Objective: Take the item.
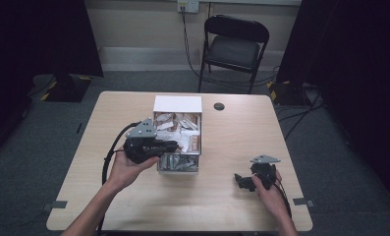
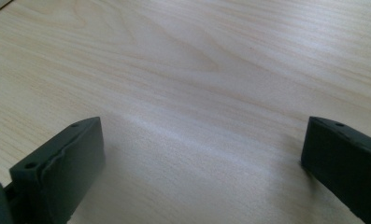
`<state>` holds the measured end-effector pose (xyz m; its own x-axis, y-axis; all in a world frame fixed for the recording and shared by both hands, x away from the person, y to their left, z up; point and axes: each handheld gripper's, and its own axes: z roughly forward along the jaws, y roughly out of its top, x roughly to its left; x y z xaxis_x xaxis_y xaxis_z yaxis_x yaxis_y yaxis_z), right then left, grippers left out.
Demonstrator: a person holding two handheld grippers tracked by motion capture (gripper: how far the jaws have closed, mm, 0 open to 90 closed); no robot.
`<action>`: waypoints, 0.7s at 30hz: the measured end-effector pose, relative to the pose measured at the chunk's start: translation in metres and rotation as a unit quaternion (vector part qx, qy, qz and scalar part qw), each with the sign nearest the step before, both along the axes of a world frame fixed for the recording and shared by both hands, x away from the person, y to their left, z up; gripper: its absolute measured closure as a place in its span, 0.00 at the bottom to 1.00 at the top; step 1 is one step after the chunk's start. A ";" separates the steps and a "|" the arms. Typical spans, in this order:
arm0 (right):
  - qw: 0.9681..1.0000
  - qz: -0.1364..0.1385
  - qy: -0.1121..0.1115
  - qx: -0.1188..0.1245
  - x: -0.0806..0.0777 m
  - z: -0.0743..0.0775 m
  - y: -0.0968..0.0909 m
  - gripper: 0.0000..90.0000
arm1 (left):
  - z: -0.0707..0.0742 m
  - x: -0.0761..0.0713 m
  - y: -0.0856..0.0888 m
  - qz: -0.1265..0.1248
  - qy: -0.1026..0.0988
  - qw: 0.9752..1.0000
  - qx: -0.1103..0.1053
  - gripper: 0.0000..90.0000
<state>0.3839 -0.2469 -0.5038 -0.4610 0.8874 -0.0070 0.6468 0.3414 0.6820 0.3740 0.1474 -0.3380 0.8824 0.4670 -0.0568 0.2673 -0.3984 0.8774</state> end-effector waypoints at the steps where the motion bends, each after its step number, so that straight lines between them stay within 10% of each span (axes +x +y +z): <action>1: 1.000 0.000 0.000 0.000 0.000 0.000 0.000 0.00 | 0.000 0.000 0.000 0.000 0.000 1.000 -0.001 0.95; 21: 1.000 0.000 0.000 0.000 0.000 0.000 0.000 0.00 | 0.005 -0.001 0.008 0.000 0.011 0.999 -0.051 0.96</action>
<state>0.3839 -0.2470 -0.5038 -0.4613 0.8872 -0.0071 0.6467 0.3416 0.6820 0.3732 0.1554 -0.3326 0.8802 0.4584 -0.1230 0.2865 -0.3065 0.9077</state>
